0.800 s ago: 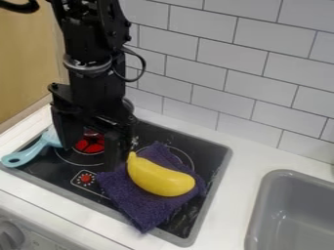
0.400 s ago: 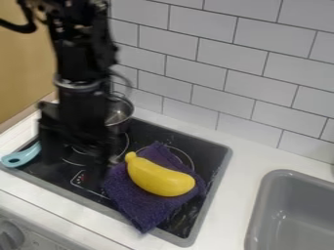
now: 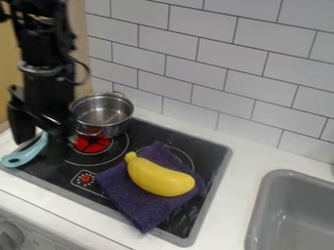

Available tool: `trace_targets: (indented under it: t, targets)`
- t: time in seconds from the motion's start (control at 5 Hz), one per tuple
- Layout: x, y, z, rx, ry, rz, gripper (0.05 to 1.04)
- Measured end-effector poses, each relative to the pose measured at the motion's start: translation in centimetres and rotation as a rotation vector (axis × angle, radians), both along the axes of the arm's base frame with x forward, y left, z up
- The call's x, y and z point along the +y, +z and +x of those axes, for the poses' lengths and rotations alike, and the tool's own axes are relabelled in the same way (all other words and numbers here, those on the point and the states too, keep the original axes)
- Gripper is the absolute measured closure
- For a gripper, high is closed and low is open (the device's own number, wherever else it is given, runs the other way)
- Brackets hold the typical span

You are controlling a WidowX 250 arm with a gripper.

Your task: Move the blue brushtop right of the stove

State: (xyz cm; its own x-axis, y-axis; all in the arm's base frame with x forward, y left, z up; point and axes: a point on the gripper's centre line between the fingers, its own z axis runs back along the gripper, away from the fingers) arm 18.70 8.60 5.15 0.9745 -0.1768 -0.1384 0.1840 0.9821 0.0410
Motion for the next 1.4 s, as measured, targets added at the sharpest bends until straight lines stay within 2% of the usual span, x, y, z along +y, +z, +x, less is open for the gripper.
trace_targets:
  t: [0.2,0.4,0.6,1.0,1.2,1.4]
  targets:
    - [2.4,-0.3,1.6,-0.026,-0.056,-0.016,0.085]
    - [3.5,-2.1,2.5,-0.023,-0.087,-0.032,0.085]
    - [4.4,-3.1,3.5,-0.050,-0.110,-0.060,0.085]
    - [4.5,-4.9,4.0,-0.054,-0.201,-0.070,0.085]
    - [4.3,-4.9,4.0,-0.058,-0.242,-0.085,0.085]
    - [4.3,-4.9,4.1,-0.056,-0.260,-0.088,0.137]
